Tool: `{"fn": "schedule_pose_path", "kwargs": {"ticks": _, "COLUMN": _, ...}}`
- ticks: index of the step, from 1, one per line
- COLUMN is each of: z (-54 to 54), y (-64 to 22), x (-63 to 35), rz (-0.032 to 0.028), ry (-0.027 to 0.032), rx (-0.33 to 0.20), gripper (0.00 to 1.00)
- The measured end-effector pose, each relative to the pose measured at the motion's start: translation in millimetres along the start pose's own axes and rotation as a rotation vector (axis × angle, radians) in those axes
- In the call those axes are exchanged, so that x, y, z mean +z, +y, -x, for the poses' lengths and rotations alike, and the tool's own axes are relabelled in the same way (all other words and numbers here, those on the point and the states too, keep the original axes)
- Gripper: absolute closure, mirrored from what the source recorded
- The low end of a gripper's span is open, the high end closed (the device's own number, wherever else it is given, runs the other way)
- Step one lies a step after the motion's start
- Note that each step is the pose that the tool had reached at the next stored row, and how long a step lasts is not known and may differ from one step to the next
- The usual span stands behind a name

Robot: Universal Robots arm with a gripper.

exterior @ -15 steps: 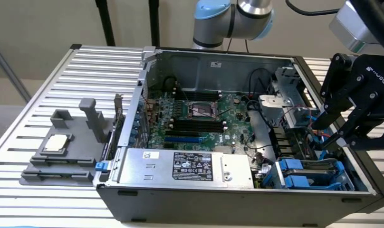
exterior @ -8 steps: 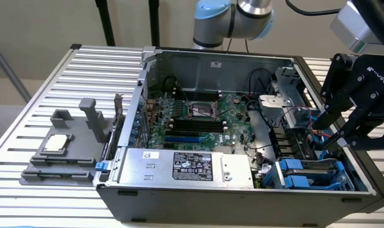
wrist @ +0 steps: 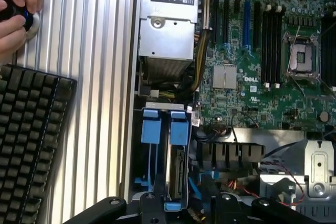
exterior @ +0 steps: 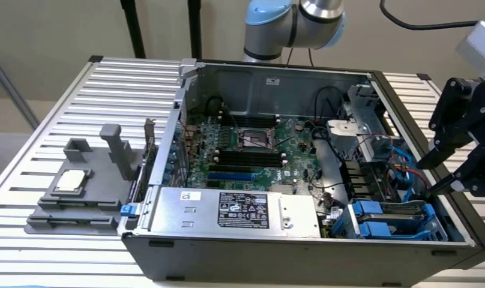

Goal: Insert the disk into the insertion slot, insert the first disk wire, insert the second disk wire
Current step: 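Insert the first disk wire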

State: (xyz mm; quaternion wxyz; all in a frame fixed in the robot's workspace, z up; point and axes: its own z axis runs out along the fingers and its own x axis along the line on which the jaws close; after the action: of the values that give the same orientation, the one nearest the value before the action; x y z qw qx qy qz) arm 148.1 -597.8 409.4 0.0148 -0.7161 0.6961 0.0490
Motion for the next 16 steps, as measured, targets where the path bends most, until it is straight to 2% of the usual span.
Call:
{"fn": "schedule_pose_path", "kwargs": {"ticks": 3, "z": -0.6, "y": -12.6, "x": 4.9, "rz": 0.0, "ry": -0.0001, "rx": 0.0, "gripper": 0.6}}
{"fn": "schedule_pose_path", "kwargs": {"ticks": 5, "z": -0.9, "y": -17.3, "x": 8.3, "rz": 0.0, "ry": 0.0003, "rx": 0.0, "gripper": 0.6}}
{"fn": "schedule_pose_path", "kwargs": {"ticks": 16, "z": -1.6, "y": -19.7, "x": 28.1, "rz": 0.0, "ry": 0.0006, "rx": 0.0, "gripper": 0.6}}
